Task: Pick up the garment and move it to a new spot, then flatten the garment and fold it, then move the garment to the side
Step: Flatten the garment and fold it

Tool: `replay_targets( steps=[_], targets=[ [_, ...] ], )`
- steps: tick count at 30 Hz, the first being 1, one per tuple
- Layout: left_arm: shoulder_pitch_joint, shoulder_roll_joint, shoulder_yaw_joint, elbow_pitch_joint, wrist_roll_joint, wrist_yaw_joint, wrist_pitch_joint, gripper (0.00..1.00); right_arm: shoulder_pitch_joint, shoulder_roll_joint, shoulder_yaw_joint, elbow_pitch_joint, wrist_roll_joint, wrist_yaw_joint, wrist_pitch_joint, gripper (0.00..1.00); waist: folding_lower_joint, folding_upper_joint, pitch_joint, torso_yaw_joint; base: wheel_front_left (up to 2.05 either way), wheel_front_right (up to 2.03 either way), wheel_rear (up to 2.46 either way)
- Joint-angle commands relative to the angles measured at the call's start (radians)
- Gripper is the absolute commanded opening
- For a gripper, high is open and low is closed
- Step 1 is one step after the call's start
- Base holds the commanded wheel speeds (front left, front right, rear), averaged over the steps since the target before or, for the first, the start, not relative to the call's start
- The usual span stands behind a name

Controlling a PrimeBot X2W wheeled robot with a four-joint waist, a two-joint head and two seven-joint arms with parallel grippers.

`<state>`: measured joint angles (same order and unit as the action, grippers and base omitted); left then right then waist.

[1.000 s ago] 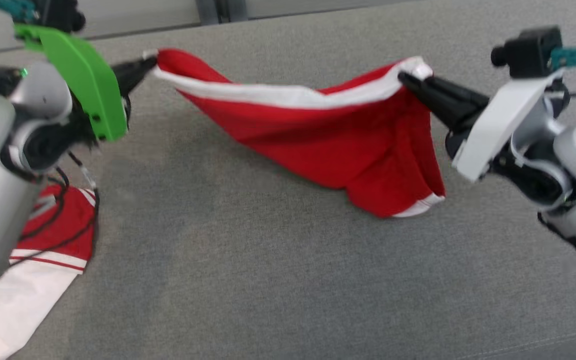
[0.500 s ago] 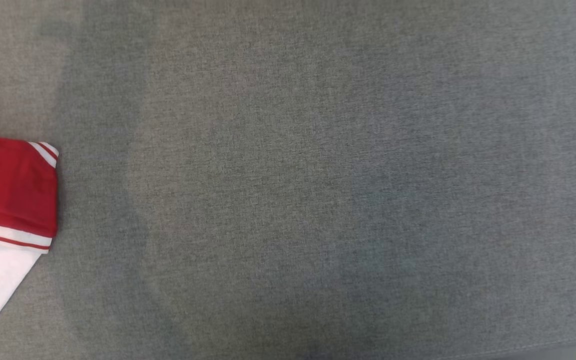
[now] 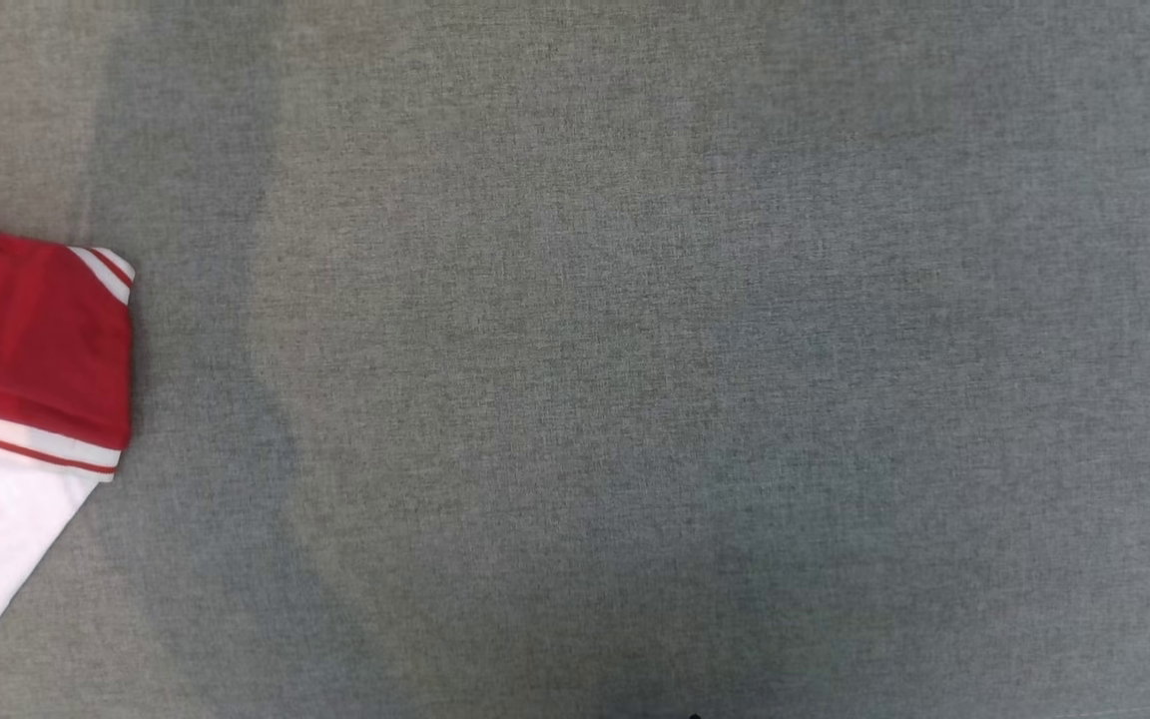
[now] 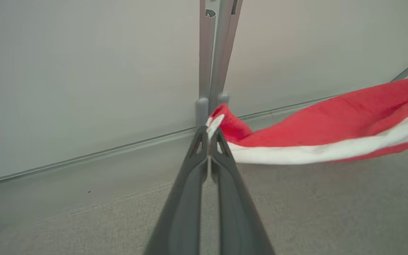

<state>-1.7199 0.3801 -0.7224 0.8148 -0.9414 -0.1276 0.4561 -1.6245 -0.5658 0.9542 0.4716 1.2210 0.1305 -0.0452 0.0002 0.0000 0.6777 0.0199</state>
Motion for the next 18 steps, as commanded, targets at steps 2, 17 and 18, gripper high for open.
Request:
replay_targets(
  steps=[2,17,18],
  targets=[
    [0.061,0.030,-0.042,-0.024,-0.031,-0.004,0.038,0.00,0.052,-0.022,0.044,-0.001,0.032,0.000,-0.004,0.00,-0.0002,0.0000,-0.048,-0.001,0.00,0.00,0.00],
    [0.537,0.176,-0.220,-0.209,-0.238,-0.004,0.257,0.00,0.417,-0.105,0.292,-0.092,0.218,0.000,0.052,0.00,-0.0002,0.0000,-0.413,-0.023,0.00,0.00,0.00],
    [0.569,0.189,-0.225,-0.222,-0.253,-0.004,0.269,0.00,0.441,-0.111,0.299,-0.094,0.212,0.000,0.052,0.00,-0.0002,0.0000,-0.434,-0.027,0.00,0.00,0.00]
  ],
)
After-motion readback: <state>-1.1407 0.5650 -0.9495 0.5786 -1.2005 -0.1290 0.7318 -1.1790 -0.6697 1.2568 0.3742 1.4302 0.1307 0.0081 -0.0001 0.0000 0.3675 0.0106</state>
